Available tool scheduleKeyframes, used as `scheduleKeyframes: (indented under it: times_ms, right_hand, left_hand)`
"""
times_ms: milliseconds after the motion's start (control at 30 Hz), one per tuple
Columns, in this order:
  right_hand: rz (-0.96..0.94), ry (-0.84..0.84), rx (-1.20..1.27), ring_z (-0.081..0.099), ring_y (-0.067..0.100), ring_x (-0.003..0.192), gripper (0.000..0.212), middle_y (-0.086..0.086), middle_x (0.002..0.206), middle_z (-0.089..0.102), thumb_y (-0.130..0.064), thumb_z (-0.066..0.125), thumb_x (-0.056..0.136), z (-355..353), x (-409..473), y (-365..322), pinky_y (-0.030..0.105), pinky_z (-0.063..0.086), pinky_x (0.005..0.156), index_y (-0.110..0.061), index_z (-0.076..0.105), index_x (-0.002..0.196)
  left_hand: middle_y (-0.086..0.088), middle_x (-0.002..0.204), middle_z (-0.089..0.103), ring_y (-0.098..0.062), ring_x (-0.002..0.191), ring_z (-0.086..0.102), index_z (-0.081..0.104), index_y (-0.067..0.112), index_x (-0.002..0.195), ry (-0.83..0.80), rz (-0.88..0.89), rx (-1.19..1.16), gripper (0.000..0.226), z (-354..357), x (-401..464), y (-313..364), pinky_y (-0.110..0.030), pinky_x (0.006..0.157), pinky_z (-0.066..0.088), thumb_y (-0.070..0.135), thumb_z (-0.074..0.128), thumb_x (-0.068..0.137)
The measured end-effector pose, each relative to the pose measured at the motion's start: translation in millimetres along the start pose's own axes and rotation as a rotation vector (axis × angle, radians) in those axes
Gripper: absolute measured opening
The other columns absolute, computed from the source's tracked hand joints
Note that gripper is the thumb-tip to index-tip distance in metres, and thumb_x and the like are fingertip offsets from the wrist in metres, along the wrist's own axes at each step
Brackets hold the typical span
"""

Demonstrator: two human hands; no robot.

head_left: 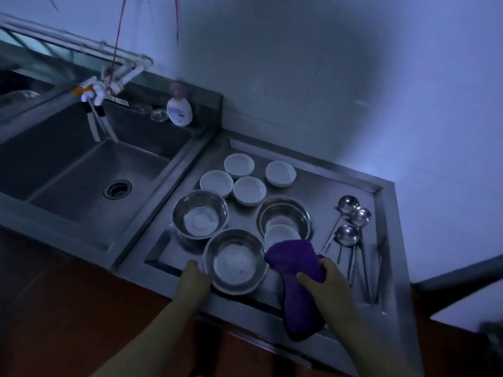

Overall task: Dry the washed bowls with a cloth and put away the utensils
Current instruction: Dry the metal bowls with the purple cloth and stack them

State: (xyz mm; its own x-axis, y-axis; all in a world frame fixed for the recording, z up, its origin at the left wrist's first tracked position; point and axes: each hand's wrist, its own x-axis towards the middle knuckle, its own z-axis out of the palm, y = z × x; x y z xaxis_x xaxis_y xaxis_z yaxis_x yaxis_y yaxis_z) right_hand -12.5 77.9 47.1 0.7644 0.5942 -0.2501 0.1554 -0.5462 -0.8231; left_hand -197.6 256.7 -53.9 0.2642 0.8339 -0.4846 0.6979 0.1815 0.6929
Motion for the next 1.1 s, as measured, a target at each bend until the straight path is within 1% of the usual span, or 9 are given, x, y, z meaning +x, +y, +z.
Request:
scheduleKeyframes:
  times_ms: [233, 333, 500, 667, 733, 800, 933, 1033, 1100]
  right_hand:
    - [0.070, 0.099, 0.058, 0.062, 0.022, 0.075, 0.020, 0.007, 0.085, 0.064, -0.011, 0.075, 0.078, 35.3, -11.5, -11.6, 0.029, 0.048, 0.061, -0.013, 0.058, 0.088]
    - [0.062, 0.133, 0.044, 0.061, 0.023, 0.076, 0.020, 0.007, 0.087, 0.063, -0.011, 0.074, 0.078, 42.1, -15.1, -11.7, 0.031, 0.050, 0.063, -0.014, 0.058, 0.088]
    - [0.053, 0.160, 0.034, 0.061, 0.021, 0.075, 0.022, 0.004, 0.083, 0.062, -0.010, 0.076, 0.077, 47.3, -11.6, -14.8, 0.029, 0.047, 0.060, -0.020, 0.057, 0.083]
    - [-0.044, 0.175, -0.050, 0.059, 0.001, 0.071, 0.026, -0.010, 0.082, 0.063, -0.018, 0.076, 0.077, 46.0, 5.9, -28.3, 0.015, 0.044, 0.057, -0.029, 0.055, 0.087]
    - [-0.092, 0.216, -0.142, 0.055, -0.001, 0.069, 0.024, -0.012, 0.079, 0.060, -0.024, 0.075, 0.078, 44.9, 13.5, -37.8, 0.014, 0.037, 0.054, -0.028, 0.053, 0.087]
    - [-0.212, 0.288, -0.254, 0.053, 0.002, 0.065, 0.025, -0.010, 0.076, 0.059, -0.025, 0.076, 0.077, 43.7, 20.4, -52.4, 0.017, 0.037, 0.053, -0.023, 0.054, 0.088]
    - [-0.753, 0.428, -0.625, 0.049, 0.010, 0.046, 0.027, 0.000, 0.073, 0.062, -0.018, 0.083, 0.068, 47.5, 33.7, -84.4, 0.013, 0.032, 0.045, -0.010, 0.060, 0.080]
    - [-0.940, 0.396, -0.705, 0.063, 0.020, 0.060, 0.028, 0.008, 0.094, 0.069, -0.019, 0.084, 0.064, 62.6, 44.5, -104.5, 0.021, 0.048, 0.049, -0.008, 0.067, 0.084]
    - [-0.985, 0.352, -0.720, 0.066, 0.026, 0.076, 0.029, 0.009, 0.099, 0.070, -0.018, 0.084, 0.062, 76.0, 50.1, -117.1, 0.031, 0.056, 0.060, -0.009, 0.069, 0.085]
  left_hand:
    - [-0.014, 0.082, 0.061, -0.024, 0.075, 0.059, 0.055, -0.003, 0.084, -0.177, -0.053, -0.058, 0.016, -8.6, 34.9, -1.7, -0.025, 0.054, 0.042, 0.010, 0.064, 0.079]
    - [-0.003, 0.062, 0.053, -0.012, 0.058, 0.049, 0.049, 0.009, 0.060, -0.213, -0.077, -0.016, 0.027, -9.4, 42.1, -1.4, -0.020, 0.048, 0.037, 0.011, 0.065, 0.081]
    - [-0.002, 0.060, 0.047, -0.015, 0.057, 0.048, 0.043, 0.013, 0.055, -0.288, -0.145, -0.011, 0.034, -13.9, 38.8, 5.3, -0.023, 0.054, 0.041, 0.005, 0.061, 0.082]
    - [-0.005, 0.083, 0.062, -0.022, 0.081, 0.059, 0.056, 0.015, 0.081, -0.274, -0.026, -0.100, 0.008, -36.9, 24.8, 20.9, -0.033, 0.072, 0.049, 0.015, 0.063, 0.077]
    - [-0.006, 0.094, 0.064, -0.022, 0.085, 0.060, 0.056, 0.018, 0.094, -0.271, -0.013, -0.219, 0.026, -49.9, 20.4, 36.0, -0.036, 0.074, 0.052, 0.021, 0.060, 0.068]
    - [-0.011, 0.101, 0.063, -0.030, 0.088, 0.063, 0.053, 0.025, 0.096, -0.276, -0.030, -0.387, 0.028, -61.9, 18.1, 55.7, -0.045, 0.071, 0.057, 0.016, 0.056, 0.069]
    - [-0.009, 0.102, 0.061, -0.030, 0.087, 0.064, 0.050, 0.030, 0.100, -0.220, 0.022, -0.604, 0.030, -76.5, 16.0, 99.7, -0.037, 0.054, 0.057, 0.003, 0.050, 0.088]
    - [-0.004, 0.102, 0.066, -0.021, 0.087, 0.065, 0.052, 0.027, 0.110, -0.122, 0.133, -0.696, 0.023, -81.0, 11.1, 127.0, -0.037, 0.061, 0.059, 0.012, 0.049, 0.093]
    - [-0.004, 0.099, 0.068, -0.021, 0.085, 0.068, 0.054, 0.025, 0.113, -0.093, 0.141, -0.772, 0.021, -84.0, 8.3, 140.1, -0.027, 0.053, 0.056, 0.016, 0.051, 0.094]
